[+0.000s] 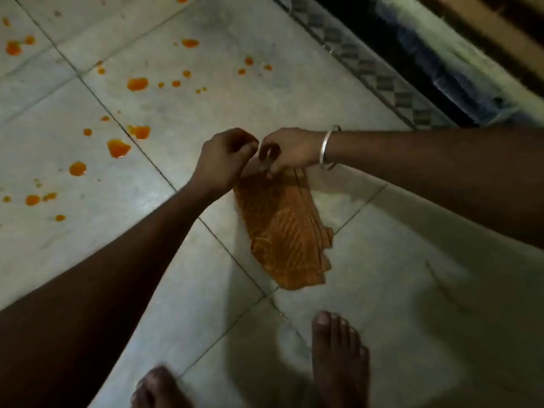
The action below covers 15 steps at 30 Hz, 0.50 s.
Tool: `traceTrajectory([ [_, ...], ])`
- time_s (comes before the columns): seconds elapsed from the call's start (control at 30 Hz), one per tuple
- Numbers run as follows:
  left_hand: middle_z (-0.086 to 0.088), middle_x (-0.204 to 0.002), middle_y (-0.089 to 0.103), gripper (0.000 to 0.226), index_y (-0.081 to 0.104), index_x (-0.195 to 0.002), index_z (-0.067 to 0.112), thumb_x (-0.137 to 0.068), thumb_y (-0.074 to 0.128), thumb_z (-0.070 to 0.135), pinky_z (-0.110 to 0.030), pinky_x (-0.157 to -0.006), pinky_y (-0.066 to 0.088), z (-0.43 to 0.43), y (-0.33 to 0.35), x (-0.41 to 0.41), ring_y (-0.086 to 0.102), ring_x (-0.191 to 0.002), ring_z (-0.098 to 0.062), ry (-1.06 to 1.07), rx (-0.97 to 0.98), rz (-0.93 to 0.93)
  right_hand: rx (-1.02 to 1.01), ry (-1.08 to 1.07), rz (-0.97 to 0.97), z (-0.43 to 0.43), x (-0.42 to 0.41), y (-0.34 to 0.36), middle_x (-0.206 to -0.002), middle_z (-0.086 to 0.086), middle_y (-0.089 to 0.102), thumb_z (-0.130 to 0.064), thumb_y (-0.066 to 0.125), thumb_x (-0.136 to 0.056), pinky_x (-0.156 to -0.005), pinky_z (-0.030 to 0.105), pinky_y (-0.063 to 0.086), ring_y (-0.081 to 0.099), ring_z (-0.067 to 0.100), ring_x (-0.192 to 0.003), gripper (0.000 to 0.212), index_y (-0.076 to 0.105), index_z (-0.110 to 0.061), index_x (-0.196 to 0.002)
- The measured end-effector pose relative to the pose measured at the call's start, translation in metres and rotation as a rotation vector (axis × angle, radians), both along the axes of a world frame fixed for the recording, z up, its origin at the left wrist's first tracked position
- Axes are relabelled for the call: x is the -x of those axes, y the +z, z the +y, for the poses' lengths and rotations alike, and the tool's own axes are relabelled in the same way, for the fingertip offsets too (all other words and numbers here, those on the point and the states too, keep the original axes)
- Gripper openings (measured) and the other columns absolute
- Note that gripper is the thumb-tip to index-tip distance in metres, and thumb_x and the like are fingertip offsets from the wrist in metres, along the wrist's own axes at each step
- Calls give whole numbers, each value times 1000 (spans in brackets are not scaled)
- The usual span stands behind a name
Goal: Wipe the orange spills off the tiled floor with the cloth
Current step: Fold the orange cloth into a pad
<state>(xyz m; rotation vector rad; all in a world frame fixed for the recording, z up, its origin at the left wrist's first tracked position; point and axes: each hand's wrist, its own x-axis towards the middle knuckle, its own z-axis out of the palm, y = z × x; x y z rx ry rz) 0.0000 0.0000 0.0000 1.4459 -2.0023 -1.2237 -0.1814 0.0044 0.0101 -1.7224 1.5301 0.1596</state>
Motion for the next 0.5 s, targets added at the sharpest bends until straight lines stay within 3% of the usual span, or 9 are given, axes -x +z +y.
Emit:
traceTrajectory([
  [0.1,-2,-108,74,22,74,-116,13,-101,64,25,-24,-76,47,9,-13,2,69,-98,-17,-104,69,-176,-44,59,66,12,11,8,-114,-3,60,-29,83,-77,-80,25,46,55,15,-98,53,64,-18,-126],
  [0.2,-4,-115,71,35,69,-124,10,-97,71,32,-26,-82,44,17,-2,13,66,-104,-19,-242,54,-284,-120,39,111,20,20,27,-105,3,72,-18,74,-86,-56,7,42,55,10,-75,23,69,-17,-109],
  [0.23,-3,-114,70,39,67,-127,10,-96,73,33,-28,-82,46,20,1,18,65,-104,-19,-264,37,-294,-135,38,92,22,20,28,-108,6,73,-16,73,-87,-52,9,42,57,12,-73,23,70,-15,-109],
  [0.3,-6,-111,71,39,65,-128,11,-95,73,31,-35,-83,52,24,6,21,66,-102,-23,-287,56,-338,-123,17,35,18,16,19,-110,9,72,-17,77,-84,-59,19,47,62,18,-81,30,70,-11,-112],
  [0.37,-9,-105,71,33,66,-123,12,-95,72,29,-40,-80,54,26,6,20,66,-96,-27,-299,99,-400,-151,36,-9,12,9,17,-101,5,69,-22,76,-85,-69,25,48,62,18,-88,20,70,-14,-103],
  [0.43,-8,-98,67,20,71,-112,10,-95,70,21,-37,-73,49,27,8,15,66,-91,-29,-335,155,-419,-264,42,-78,10,12,25,-103,5,68,-24,73,-88,-78,28,51,64,19,-94,15,67,-16,-98],
  [0.5,-11,-94,72,14,77,-100,6,-92,67,7,-41,-74,52,24,19,8,69,-89,-31,-372,234,-366,-341,44,-164,11,17,40,-112,8,70,-21,75,-86,-87,34,56,68,24,-104,23,65,-14,-106],
])
